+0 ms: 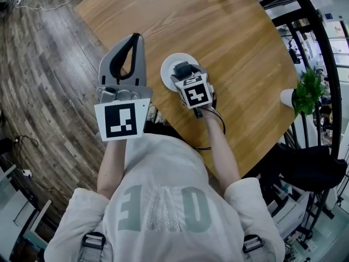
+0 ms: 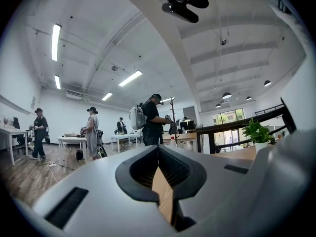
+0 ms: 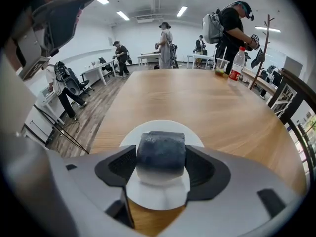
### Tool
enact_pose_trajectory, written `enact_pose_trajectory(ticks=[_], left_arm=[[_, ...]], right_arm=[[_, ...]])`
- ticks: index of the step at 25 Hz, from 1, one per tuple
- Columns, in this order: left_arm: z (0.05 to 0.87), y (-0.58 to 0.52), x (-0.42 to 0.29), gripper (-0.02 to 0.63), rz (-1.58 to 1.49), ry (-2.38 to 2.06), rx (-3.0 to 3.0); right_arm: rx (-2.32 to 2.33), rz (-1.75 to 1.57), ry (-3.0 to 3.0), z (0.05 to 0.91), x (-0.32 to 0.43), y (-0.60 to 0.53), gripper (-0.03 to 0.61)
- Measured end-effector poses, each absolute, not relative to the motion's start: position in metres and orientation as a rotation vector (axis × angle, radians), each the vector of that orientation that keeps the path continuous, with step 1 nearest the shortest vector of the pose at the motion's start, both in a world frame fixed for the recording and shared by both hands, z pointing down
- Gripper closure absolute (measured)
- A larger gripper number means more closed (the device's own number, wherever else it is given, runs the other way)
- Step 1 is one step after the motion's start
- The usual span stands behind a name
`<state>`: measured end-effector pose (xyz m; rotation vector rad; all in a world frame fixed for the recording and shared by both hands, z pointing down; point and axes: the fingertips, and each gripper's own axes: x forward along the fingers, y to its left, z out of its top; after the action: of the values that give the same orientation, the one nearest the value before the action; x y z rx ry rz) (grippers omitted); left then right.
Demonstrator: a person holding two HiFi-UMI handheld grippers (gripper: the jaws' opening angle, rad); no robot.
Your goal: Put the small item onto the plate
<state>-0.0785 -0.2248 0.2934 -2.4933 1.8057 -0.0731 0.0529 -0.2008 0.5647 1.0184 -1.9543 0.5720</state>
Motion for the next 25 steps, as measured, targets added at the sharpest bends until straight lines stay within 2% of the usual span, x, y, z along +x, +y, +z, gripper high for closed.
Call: enact_pose_trajectory(ticks=[18, 25], left_arm=[[0.285, -0.216, -0.084, 0.604, -0.069, 1.831, -2.447], [0.28, -0.215, -0.082, 0.604, -0.062, 1.818, -2.443]], right_arm=[[1.089, 0.629, -1.95, 0.58, 0.056, -0.21, 0.268], [1.186, 0.547, -2.048, 0.536, 0.054, -0.227, 0.267]])
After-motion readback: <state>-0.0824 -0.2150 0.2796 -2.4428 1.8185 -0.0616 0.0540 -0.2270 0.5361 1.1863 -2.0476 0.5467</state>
